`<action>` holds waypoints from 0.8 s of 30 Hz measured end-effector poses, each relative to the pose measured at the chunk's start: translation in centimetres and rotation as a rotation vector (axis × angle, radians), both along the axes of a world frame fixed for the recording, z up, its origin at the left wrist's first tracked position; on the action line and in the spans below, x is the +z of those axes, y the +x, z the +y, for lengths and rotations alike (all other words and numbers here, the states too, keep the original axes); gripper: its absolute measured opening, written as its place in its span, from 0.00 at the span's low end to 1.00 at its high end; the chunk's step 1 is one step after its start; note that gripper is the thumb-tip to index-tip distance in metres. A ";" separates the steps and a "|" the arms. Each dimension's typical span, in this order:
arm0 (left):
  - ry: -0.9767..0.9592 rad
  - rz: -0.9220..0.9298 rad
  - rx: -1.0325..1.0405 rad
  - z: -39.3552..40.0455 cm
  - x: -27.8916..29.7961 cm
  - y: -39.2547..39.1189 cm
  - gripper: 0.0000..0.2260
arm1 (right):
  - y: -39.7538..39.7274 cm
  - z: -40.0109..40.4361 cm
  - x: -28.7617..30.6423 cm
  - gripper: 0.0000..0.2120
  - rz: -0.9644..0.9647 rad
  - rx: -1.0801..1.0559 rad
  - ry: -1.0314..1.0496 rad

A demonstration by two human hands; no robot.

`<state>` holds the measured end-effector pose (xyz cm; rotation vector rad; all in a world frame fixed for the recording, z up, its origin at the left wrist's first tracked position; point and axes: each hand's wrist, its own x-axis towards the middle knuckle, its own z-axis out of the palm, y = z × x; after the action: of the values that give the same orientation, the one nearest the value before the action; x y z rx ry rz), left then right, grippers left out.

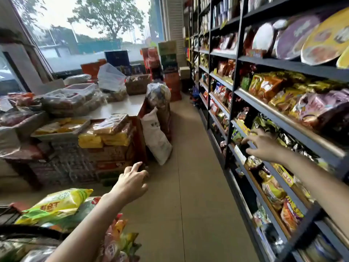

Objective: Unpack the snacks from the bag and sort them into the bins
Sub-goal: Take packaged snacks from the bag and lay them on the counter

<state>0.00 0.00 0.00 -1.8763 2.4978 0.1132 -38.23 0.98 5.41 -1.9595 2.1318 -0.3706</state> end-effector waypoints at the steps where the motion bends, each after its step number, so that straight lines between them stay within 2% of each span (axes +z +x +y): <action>1: 0.030 -0.042 -0.002 -2.0 -1.2 -1.1 0.19 | -1.0 -1.8 -1.0 0.16 0.024 -0.022 0.024; 6: 0.066 -0.004 -0.010 -14.9 -6.8 -7.2 0.19 | -5.5 -14.5 -6.6 0.18 0.007 -0.068 -0.015; 12: 0.125 0.008 -0.045 -28.7 -7.2 -12.8 0.18 | -3.6 -30.5 -9.1 0.18 0.045 0.159 0.120; 18: 0.068 0.060 0.040 -43.8 -5.9 -11.4 0.15 | -0.4 -45.6 -9.6 0.16 0.017 0.332 0.072; 24: 0.045 0.118 0.197 -64.0 -8.0 -8.4 0.14 | -0.3 -66.0 -9.6 0.16 0.016 0.327 0.052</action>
<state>-8.35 -64.00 -7.98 -2.1526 2.3508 0.2871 -38.49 -65.06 -4.22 -2.2352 1.7650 -0.2381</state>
